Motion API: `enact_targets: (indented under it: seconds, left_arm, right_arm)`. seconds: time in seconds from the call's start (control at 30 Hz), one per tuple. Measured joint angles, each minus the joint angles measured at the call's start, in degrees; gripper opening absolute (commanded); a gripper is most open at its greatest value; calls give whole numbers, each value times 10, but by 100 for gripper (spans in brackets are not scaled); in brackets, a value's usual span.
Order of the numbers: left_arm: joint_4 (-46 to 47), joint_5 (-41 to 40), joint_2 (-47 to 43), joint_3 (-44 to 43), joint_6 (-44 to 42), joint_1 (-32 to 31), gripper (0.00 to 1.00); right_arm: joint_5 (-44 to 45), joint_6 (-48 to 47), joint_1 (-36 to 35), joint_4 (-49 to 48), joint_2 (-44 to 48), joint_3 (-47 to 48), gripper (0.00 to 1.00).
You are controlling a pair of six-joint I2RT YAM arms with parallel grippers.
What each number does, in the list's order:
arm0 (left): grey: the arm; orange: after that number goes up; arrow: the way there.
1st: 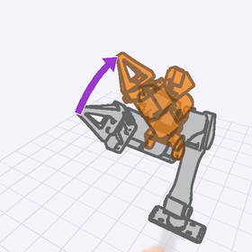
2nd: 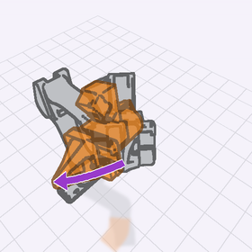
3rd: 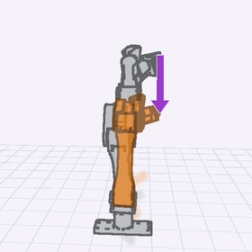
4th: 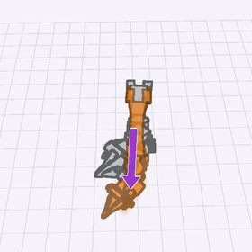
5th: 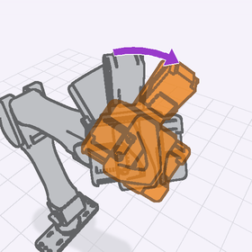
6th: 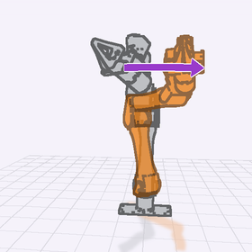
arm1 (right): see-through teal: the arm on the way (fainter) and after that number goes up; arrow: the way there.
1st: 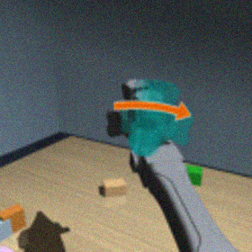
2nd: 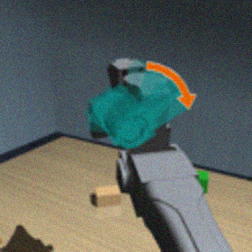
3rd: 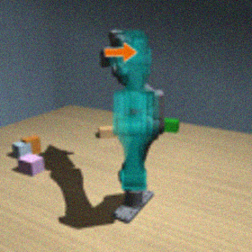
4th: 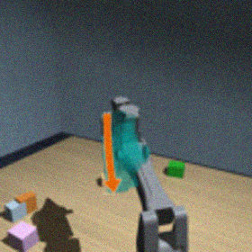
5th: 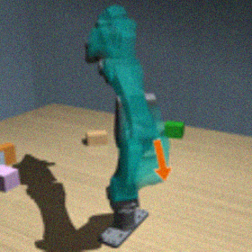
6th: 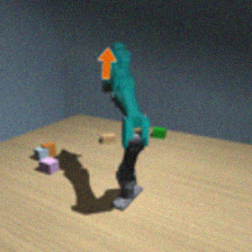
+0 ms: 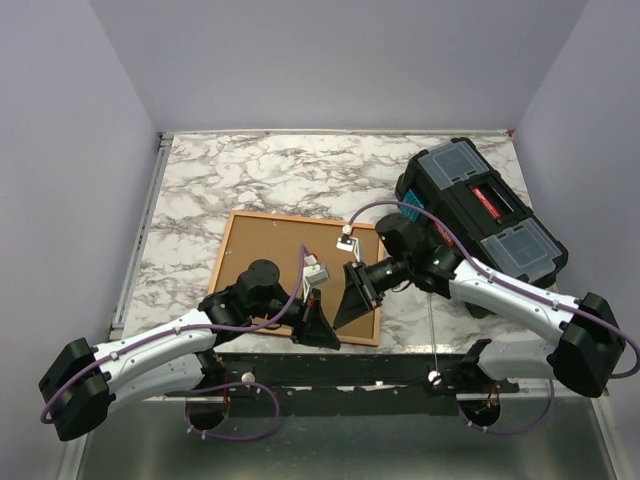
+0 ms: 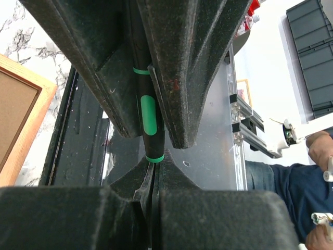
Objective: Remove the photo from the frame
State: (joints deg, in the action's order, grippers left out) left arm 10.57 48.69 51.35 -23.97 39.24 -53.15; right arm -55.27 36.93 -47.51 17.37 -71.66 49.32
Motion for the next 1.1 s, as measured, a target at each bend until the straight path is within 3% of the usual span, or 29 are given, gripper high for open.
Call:
enact_targets:
  seconds: [0.2, 0.3, 0.37, 0.4, 0.47, 0.57, 0.6, 0.73, 0.83, 0.93, 1.1]
  left_arm:
    - [-9, 0, 0, 0, 3, -1, 0]
    - [-11, 0, 0, 0, 10, -2, 0]
    - [-18, 0, 0, 0, 12, -2, 0]
    - [-20, -1, 0, 0, 12, -2, 8]
    - [-26, -6, 0, 0, 11, -2, 44]
    - [-47, -37, -12, 0, 10, -2, 67]
    - [-54, -52, -22, 0, 13, -1, 69]
    - [-102, -160, -89, 0, 38, 7, 70]
    - [-166, -264, -131, 0, 81, 13, 62]
    - [-201, -338, -152, 13, 134, 16, 52]
    - [-207, -391, -160, 75, 199, 17, 42]
  right_arm:
    - [-10, -6, 0, -11, -11, 0, 23]
    - [-9, -11, 1, -14, -14, -5, 1]
    - [-9, -12, 1, -17, -16, -8, 0]
    - [-7, -12, 1, -19, -16, -10, 0]
    - [10, -10, 1, -20, -9, -14, 0]
    - [83, 0, 0, -21, 34, -40, 0]
    - [119, 7, 0, -15, 58, -51, 0]
    - [285, 26, -1, 18, 162, -78, 0]
    - [423, 33, -1, 31, 221, -100, 0]
    - [532, 30, 0, 31, 243, -135, 0]
    - [650, 13, -2, 54, 234, -156, 0]
